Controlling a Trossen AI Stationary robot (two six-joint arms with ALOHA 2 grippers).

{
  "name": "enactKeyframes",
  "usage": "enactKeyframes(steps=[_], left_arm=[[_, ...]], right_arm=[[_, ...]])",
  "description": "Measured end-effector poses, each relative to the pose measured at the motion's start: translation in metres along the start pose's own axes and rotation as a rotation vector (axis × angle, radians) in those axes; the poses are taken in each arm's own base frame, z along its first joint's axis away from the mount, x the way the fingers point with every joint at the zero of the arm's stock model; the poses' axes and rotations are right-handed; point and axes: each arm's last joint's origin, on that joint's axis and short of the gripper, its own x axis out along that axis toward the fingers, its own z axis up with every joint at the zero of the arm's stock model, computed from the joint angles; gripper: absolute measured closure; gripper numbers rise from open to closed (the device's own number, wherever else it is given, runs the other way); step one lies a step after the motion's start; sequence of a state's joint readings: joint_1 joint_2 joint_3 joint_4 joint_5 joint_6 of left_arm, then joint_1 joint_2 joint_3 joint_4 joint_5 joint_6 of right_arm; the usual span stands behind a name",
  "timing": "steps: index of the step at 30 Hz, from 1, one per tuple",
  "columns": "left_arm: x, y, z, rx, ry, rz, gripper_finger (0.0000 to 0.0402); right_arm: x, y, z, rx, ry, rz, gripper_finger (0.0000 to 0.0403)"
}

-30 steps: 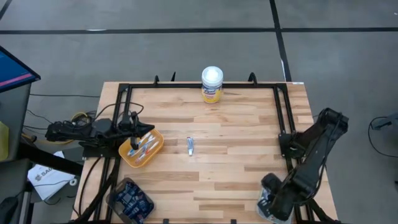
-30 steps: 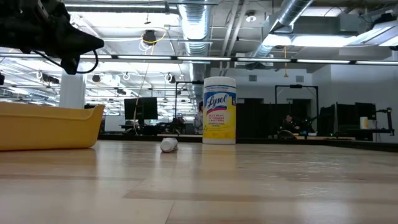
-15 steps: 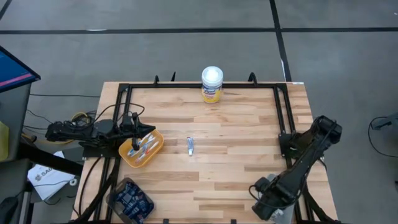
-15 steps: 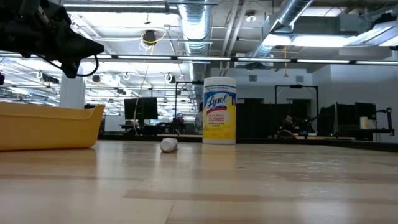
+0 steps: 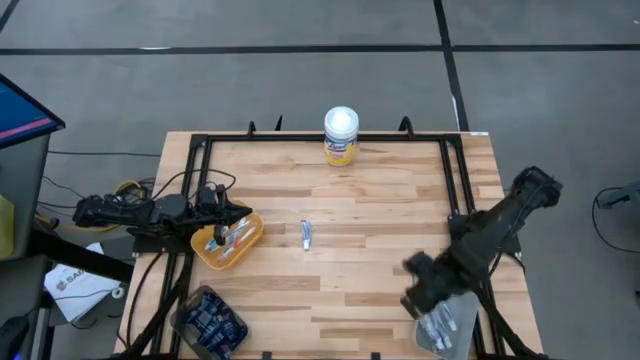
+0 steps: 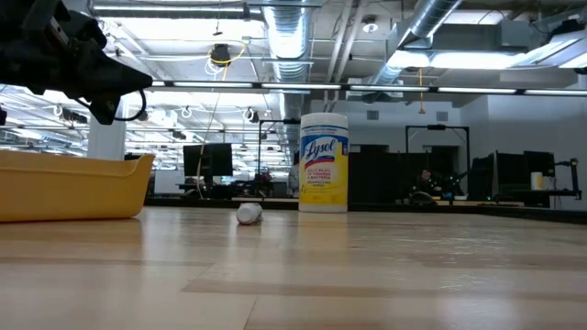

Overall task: Pick & Place Travel size toiletries
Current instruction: Put the white toothpaste into the white bin

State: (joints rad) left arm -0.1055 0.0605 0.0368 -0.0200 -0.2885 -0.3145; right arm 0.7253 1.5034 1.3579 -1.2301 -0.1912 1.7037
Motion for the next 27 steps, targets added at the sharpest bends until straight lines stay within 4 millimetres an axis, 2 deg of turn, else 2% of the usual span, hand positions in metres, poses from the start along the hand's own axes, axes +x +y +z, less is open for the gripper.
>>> enactKeyframes(steps=[4, 7, 13, 17, 22, 27], left_arm=[[0.0, 0.0, 0.0, 0.0, 0.0, 0.0, 0.0401], [0.0, 0.0, 0.0, -0.006, 0.0, 0.001, 0.0401], [0.0, 0.0, 0.0, -0.008, -0.003, 0.0, 0.0401], [0.0, 0.0, 0.0, -0.009, -0.005, 0.0, 0.0401], [0.0, 0.0, 0.001, -0.011, -0.011, -0.002, 0.0401], [0.0, 0.0, 0.001, -0.012, -0.014, -0.003, 0.0401]], right_arm=[[-0.027, -0.005, 0.04, 0.06, -0.221, 0.127, 0.0171], [-0.033, 0.002, 0.085, 0.044, -0.326, 0.174, 0.0183], [-0.015, 0.032, 0.181, -0.048, -0.451, 0.261, 0.0215], [-0.005, 0.05, 0.23, -0.063, -0.485, 0.234, 0.0214], [0.004, 0.082, 0.274, -0.113, -0.494, 0.187, 0.0185], [0.025, 0.108, 0.307, -0.141, -0.45, 0.071, 0.016]])
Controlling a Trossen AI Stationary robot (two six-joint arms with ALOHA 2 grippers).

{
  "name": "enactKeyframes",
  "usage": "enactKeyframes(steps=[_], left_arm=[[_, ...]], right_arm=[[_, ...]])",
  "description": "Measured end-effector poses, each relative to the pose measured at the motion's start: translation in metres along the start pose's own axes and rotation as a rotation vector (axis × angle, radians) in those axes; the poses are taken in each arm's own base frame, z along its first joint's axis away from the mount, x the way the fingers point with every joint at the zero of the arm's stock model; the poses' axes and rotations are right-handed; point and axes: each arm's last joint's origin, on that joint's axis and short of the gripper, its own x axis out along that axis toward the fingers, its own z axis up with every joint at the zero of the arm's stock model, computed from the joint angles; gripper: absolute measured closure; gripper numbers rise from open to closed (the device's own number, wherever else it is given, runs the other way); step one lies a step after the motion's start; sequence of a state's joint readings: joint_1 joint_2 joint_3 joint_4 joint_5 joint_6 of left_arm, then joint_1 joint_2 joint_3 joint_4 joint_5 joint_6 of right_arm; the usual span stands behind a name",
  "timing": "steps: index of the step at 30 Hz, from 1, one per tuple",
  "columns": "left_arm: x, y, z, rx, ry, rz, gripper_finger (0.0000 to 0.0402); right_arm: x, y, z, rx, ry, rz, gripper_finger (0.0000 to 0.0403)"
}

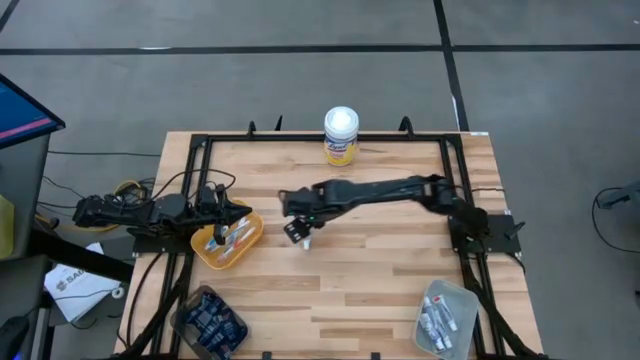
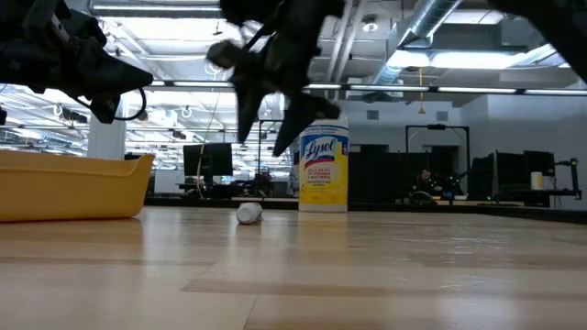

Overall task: Pick & Place Travel size toiletries
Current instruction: Put the white toothpaste into the white bin

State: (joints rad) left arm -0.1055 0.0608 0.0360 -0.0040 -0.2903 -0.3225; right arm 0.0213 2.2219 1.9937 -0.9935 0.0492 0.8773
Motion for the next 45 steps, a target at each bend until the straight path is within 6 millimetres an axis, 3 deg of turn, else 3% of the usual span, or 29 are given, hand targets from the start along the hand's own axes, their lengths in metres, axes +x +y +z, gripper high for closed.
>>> enactKeyframes(steps=[5, 11, 19, 29, 33, 37, 42, 45], left_arm=[[0.0, 0.0, 0.001, -0.002, -0.005, -0.002, 0.0401], [0.0, 0.0, 0.001, -0.002, -0.006, -0.001, 0.0401], [0.0, 0.0, 0.001, -0.004, -0.013, -0.004, 0.0402], [0.0, 0.0, 0.001, -0.004, -0.014, -0.004, 0.0402], [0.0, -0.001, 0.002, -0.006, -0.02, -0.006, 0.0402], [0.0, -0.001, 0.002, -0.007, -0.022, -0.007, 0.0402], [0.0, -0.001, 0.002, -0.007, -0.021, -0.007, 0.0402], [0.001, -0.001, 0.002, -0.005, -0.016, -0.005, 0.0402]], right_arm=[[0.033, 0.013, 0.014, -0.009, 0.031, -0.047, 0.0158], [0.07, 0.01, 0.016, -0.004, 0.111, -0.144, 0.0158], [0.095, 0.01, 0.011, -0.013, 0.145, -0.148, 0.0167], [0.096, 0.011, 0.005, -0.06, 0.173, -0.165, 0.0319], [0.094, 0.012, 0.005, -0.082, 0.177, -0.158, 0.0357], [0.076, 0.014, 0.0, -0.125, 0.206, -0.163, 0.0372], [0.015, 0.022, -0.009, -0.174, 0.186, -0.154, 0.0377], [-0.02, 0.025, -0.029, -0.196, 0.175, -0.245, 0.0375]])
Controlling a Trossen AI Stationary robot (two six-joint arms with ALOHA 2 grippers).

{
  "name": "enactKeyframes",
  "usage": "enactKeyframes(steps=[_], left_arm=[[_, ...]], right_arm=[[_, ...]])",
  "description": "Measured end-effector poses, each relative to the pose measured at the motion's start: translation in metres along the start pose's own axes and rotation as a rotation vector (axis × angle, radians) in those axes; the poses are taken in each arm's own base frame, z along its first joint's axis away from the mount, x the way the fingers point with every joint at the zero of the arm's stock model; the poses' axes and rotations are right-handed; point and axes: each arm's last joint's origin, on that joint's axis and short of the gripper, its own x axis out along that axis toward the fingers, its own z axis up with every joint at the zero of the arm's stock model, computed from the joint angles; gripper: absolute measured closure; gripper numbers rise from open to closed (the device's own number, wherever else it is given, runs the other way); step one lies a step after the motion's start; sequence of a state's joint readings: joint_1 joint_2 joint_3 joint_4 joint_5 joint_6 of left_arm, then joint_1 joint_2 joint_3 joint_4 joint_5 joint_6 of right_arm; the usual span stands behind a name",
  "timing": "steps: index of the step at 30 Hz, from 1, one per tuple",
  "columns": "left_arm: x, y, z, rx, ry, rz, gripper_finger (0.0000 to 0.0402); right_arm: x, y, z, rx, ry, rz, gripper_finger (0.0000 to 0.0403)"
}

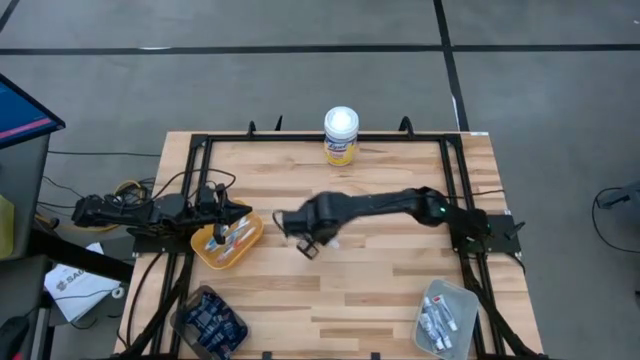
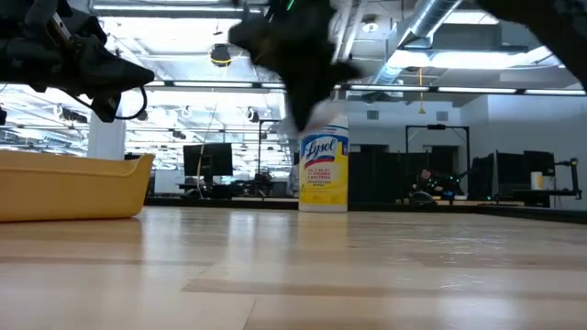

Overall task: Pick & Place Travel size toiletries
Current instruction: Put the white toothpaste into the white bin

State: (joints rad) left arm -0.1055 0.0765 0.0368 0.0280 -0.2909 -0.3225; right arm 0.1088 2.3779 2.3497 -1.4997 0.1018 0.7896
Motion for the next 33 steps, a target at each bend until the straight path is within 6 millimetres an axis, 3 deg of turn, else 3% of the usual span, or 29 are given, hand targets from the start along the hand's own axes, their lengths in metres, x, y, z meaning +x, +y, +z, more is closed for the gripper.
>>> enactKeyframes(steps=[6, 12, 18, 22, 27, 33], left_arm=[[0.001, 0.0, 0.0, 0.002, 0.005, 0.002, 0.0402], [0.002, 0.0, -0.002, 0.006, 0.019, 0.007, 0.0402], [0.004, 0.0, -0.003, 0.011, 0.034, 0.011, 0.0402], [0.004, 0.0, -0.003, 0.011, 0.035, 0.012, 0.0402], [0.004, 0.0, -0.003, 0.011, 0.035, 0.012, 0.0402], [0.004, 0.0, -0.003, 0.01, 0.033, 0.011, 0.0402]], right_arm=[[-0.041, 0.013, -0.063, 0.049, -0.05, -0.066, 0.0379], [-0.036, 0.018, -0.145, 0.218, 0.038, -0.136, 0.0383], [-0.04, 0.003, -0.243, 0.417, 0.18, -0.214, 0.0372], [-0.049, -0.016, -0.295, 0.568, 0.189, -0.266, 0.0375], [-0.039, -0.029, -0.335, 0.661, 0.203, -0.306, 0.0383], [-0.005, -0.03, -0.355, 0.612, 0.245, -0.295, 0.0358]])
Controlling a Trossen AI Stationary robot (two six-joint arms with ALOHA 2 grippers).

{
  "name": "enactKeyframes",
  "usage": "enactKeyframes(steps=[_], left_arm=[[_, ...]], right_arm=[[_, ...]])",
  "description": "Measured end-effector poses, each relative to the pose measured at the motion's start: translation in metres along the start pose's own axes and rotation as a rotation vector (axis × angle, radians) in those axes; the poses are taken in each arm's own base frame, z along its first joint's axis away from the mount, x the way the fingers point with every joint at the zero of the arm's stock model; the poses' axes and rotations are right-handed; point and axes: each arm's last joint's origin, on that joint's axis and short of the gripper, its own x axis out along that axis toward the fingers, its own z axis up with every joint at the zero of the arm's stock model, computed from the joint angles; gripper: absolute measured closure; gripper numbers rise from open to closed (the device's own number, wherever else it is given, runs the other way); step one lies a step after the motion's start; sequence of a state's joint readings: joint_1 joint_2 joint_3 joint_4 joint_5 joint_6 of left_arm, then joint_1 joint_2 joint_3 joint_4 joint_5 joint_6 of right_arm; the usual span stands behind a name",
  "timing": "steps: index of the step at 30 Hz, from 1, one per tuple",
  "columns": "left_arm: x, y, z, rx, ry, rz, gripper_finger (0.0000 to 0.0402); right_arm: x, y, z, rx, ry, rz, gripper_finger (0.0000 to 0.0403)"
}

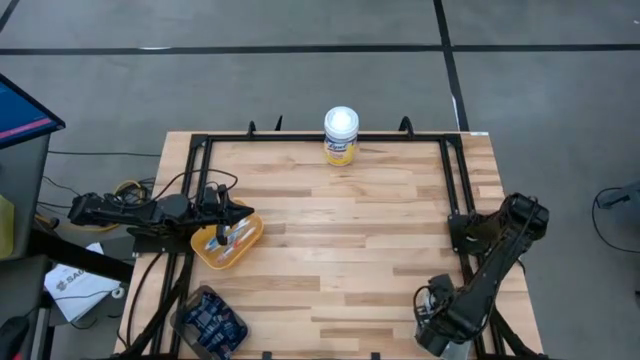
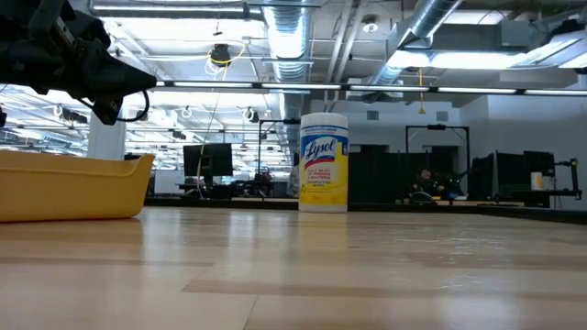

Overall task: Pick & Place Travel size toiletries
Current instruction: Put the white toothpaste into the white bin, then return to Home Position

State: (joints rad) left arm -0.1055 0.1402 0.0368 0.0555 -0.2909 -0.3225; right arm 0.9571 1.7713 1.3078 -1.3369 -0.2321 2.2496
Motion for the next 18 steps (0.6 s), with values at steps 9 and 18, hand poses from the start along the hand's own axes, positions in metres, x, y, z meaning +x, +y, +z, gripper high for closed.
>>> enactKeyframes(steps=[9, 18], left_arm=[[0.0, 0.0, 0.001, -0.002, -0.007, -0.002, 0.0402], [0.0, 0.0, 0.001, -0.004, -0.013, -0.005, 0.0402]], right_arm=[[0.006, -0.004, 0.001, -0.052, 0.009, 0.057, 0.0231], [-0.089, -0.059, 0.06, -0.081, -0.572, 0.665, 0.017]])
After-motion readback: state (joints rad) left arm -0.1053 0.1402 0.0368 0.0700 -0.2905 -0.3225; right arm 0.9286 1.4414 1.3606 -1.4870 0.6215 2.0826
